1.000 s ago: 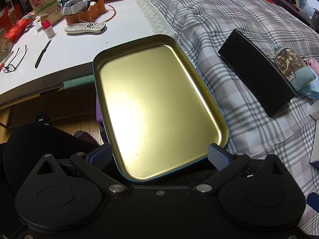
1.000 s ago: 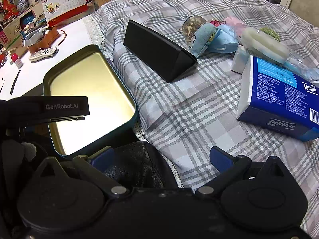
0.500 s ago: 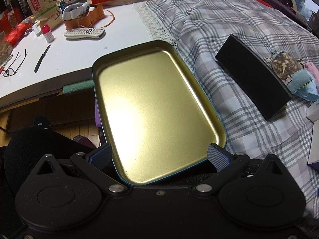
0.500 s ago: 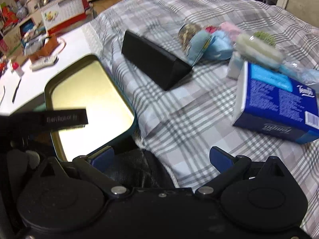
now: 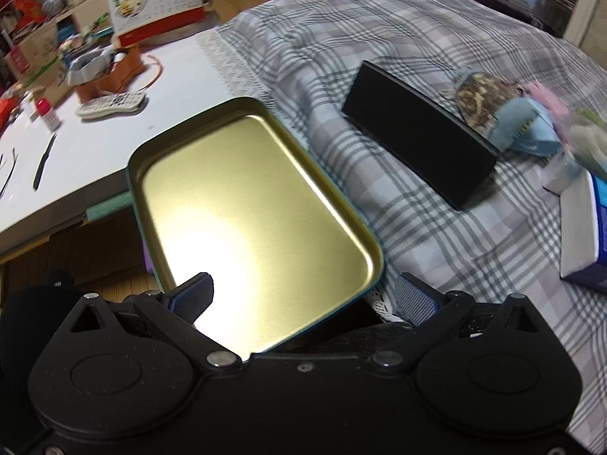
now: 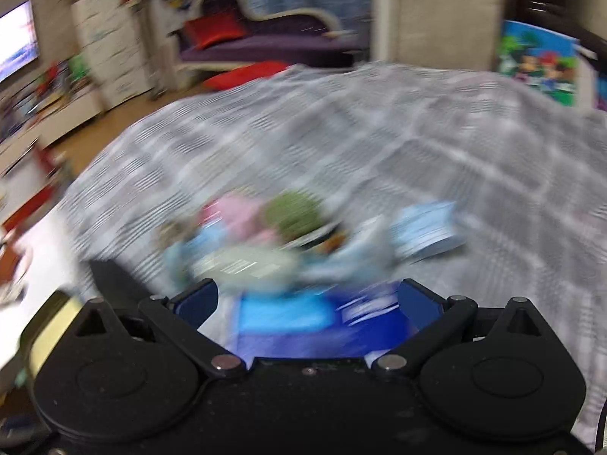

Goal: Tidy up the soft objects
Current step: 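Reach the left tool to the wrapped sponge while the right tool reaches the blue mask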

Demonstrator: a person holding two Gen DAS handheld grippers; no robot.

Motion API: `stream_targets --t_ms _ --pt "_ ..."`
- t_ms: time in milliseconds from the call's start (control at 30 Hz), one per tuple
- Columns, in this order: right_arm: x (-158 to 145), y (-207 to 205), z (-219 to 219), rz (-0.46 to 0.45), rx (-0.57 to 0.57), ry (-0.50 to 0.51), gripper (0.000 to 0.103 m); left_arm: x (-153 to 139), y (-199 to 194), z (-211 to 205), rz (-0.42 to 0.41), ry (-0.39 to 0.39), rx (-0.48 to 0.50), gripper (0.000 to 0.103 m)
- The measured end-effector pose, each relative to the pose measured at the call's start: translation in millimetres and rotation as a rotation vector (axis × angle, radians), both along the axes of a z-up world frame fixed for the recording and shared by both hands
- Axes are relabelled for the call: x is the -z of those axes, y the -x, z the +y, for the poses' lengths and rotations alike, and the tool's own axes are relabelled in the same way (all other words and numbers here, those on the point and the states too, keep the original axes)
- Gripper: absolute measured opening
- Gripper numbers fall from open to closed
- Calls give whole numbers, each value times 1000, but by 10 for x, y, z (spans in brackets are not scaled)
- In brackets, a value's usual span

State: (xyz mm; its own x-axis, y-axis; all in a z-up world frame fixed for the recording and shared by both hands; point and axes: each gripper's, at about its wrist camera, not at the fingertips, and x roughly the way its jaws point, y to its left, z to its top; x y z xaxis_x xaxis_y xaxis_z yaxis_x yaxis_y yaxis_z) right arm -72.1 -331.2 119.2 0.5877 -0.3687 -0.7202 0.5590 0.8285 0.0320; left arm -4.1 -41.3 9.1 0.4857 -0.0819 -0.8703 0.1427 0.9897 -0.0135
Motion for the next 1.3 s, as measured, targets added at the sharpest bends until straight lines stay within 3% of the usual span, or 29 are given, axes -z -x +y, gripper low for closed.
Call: stream_targets --t_ms 233,567,733,933,1167,1267,1300 --pt "168 -16 -869 60 126 -35 101 -351 0 -594 -61 -16 166 98" --pt "394 -88 -1391 74 126 -54 102 -689 -145 -1692 -45 64 388 99" --pt "425 -142 -1595 63 123 -76 102 -680 -331 -2072 8 99 396 99" --pt "557 -210 -1769 66 106 -94 102 -660 -435 -2329 -8 107 396 99" --pt "695 -328 -1829 65 82 -116 102 -524 -548 -2602 24 62 424 98" --pt "713 -385 -1846 62 71 -101 102 -483 -616 -2616 44 97 414 94" --pt "720 -405 -1852 62 68 -98 102 -475 -639 -2614 51 111 411 89"
